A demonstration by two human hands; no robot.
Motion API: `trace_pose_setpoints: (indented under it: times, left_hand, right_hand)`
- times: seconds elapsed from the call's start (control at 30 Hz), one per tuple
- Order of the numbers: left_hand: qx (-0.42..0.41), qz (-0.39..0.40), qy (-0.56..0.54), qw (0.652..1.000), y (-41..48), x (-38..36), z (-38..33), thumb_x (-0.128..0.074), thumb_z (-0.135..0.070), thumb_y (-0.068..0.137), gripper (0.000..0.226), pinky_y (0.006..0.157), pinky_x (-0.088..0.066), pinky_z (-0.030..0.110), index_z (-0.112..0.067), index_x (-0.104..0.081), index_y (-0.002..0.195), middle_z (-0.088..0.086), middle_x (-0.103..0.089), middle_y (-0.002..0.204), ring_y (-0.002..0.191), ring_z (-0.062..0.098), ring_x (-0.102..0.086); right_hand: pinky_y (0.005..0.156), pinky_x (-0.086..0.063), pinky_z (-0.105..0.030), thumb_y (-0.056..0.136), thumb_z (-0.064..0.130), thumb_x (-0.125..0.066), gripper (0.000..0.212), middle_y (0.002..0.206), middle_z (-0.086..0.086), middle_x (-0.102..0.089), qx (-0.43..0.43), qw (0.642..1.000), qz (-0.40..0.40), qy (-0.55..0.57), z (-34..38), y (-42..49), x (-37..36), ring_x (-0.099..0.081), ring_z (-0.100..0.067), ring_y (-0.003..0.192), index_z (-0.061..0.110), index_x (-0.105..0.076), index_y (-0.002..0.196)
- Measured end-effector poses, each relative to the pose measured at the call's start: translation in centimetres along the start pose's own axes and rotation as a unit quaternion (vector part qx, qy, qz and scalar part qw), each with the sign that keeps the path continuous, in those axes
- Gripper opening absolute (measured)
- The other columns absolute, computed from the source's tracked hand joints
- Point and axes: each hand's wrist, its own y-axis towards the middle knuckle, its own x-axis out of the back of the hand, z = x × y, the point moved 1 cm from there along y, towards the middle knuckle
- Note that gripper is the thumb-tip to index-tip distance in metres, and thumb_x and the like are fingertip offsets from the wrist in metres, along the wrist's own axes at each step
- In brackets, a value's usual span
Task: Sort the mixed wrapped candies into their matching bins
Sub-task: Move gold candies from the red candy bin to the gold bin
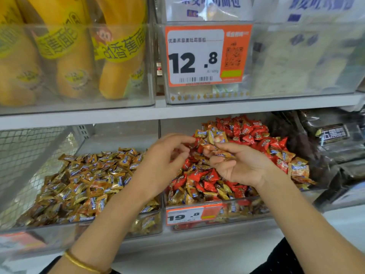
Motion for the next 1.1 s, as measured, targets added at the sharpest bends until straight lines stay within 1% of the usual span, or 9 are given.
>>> trace_pose_setpoints:
  times: [0.23, 0.37, 0.47, 0.57, 0.67, 0.8, 0.87, 1.0, 1.1]
  left_hand:
    - [-0.007, 0.058, 0.005, 0.998, 1.1, -2.8, -1.2, -0.052, -0.001, 0.091, 0.038, 0.095, -0.043, 0.015, -0.019, -0.059, 0.123, -0.008, -0.059, 0.105, 0.101, 0.001, -0.056]
    - [-0.015, 0.063, 0.019, 0.998, 1.2, -3.2, -0.8, -0.052, 0.000, 0.091, 0.039, 0.099, -0.039, 0.013, -0.019, -0.060, 0.123, -0.011, -0.054, 0.114, 0.109, 0.000, -0.052]
    - [-0.015, 0.062, 0.024, 0.998, 1.3, -3.0, -0.5, -0.050, 0.001, 0.091, 0.039, 0.104, -0.035, 0.014, -0.020, -0.061, 0.123, -0.011, -0.055, 0.122, 0.117, -0.001, -0.049]
    - [-0.016, 0.064, -0.006, 0.998, 1.3, -2.8, -0.7, -0.049, 0.005, 0.091, 0.042, 0.100, -0.040, 0.016, -0.024, -0.061, 0.120, -0.010, -0.058, 0.120, 0.110, -0.004, -0.053]
    - [-0.017, 0.074, -0.047, 0.996, 1.2, -2.8, -1.3, -0.045, 0.007, 0.092, 0.048, 0.083, -0.043, 0.008, -0.035, -0.055, 0.111, -0.003, -0.060, 0.117, 0.098, -0.009, -0.058]
    - [0.012, 0.049, -0.069, 0.996, 1.7, -3.1, -1.6, -0.053, -0.002, 0.091, 0.037, 0.084, -0.048, 0.015, -0.038, -0.052, 0.100, -0.002, -0.062, 0.107, 0.091, -0.005, -0.060]
    - [0.010, 0.106, -0.015, 0.994, 2.1, -3.6, -1.2, -0.060, -0.007, 0.088, 0.028, 0.088, -0.047, 0.020, -0.033, -0.058, 0.100, -0.006, -0.058, 0.105, 0.095, 0.000, -0.057]
    - [0.000, 0.333, 0.164, 0.929, 2.5, -5.7, -0.1, -0.067, -0.029, 0.084, 0.044, 0.101, -0.033, 0.027, -0.035, -0.055, 0.126, -0.005, -0.046, 0.120, 0.115, 0.010, -0.039]
    - [0.017, 0.353, 0.181, 0.918, 3.3, -6.2, -0.1, -0.068, -0.026, 0.083, 0.035, 0.100, -0.037, 0.032, -0.032, -0.061, 0.117, -0.001, -0.044, 0.117, 0.113, 0.014, -0.041]
  right_hand:
    - [0.027, -0.031, -0.012, 0.097, 0.012, -0.037, 0.019, 0.071, -0.013, -0.056, 0.012, 0.999, -0.049, 0.018, -0.5, 0.6, 0.9, -0.047, -0.011, 0.043, 0.005, -0.050, 0.109]
    - [0.029, -0.035, -0.014, 0.080, 0.005, -0.033, 0.031, 0.083, -0.015, -0.057, 0.023, 0.998, -0.058, 0.016, -0.2, 0.2, 0.7, -0.053, -0.017, 0.049, 0.002, -0.054, 0.103]
    - [0.032, -0.036, -0.014, 0.064, 0.008, -0.038, 0.042, 0.083, -0.014, -0.059, 0.046, 0.998, -0.035, -0.014, 0.1, -0.5, 0.4, -0.055, -0.020, 0.056, 0.005, -0.060, 0.100]
    - [0.034, -0.035, -0.014, 0.074, 0.026, -0.051, 0.030, 0.085, -0.012, -0.061, 0.034, 0.998, -0.023, -0.046, 0.3, -1.2, 0.0, -0.055, -0.020, 0.060, 0.005, -0.065, 0.091]
    - [0.033, -0.036, -0.012, 0.083, 0.052, -0.056, 0.049, 0.076, -0.011, -0.063, 0.015, 0.998, -0.046, -0.041, 0.2, -1.3, 0.0, -0.058, -0.018, 0.058, 0.005, -0.068, 0.075]
    - [0.032, -0.036, -0.011, 0.074, 0.027, -0.069, 0.021, 0.082, -0.011, -0.062, 0.052, 0.995, -0.084, -0.018, 0.7, -1.8, 0.4, -0.059, -0.016, 0.056, 0.009, -0.062, 0.081]
    - [0.033, -0.037, -0.012, 0.077, 0.019, -0.065, 0.010, 0.087, -0.011, -0.062, 0.069, 0.993, -0.095, -0.011, 1.5, -2.6, 1.0, -0.058, -0.016, 0.057, 0.010, -0.063, 0.078]
    - [0.035, -0.038, -0.013, 0.082, 0.038, -0.065, 0.032, 0.076, -0.008, -0.065, 0.078, 0.987, -0.140, -0.011, 2.3, -3.8, 2.1, -0.060, -0.018, 0.062, 0.014, -0.060, 0.062]
    - [0.034, -0.039, -0.014, 0.085, 0.030, -0.064, 0.028, 0.077, -0.008, -0.065, 0.084, 0.985, -0.147, -0.035, 2.2, -4.0, 2.2, -0.062, -0.019, 0.061, 0.012, -0.059, 0.065]
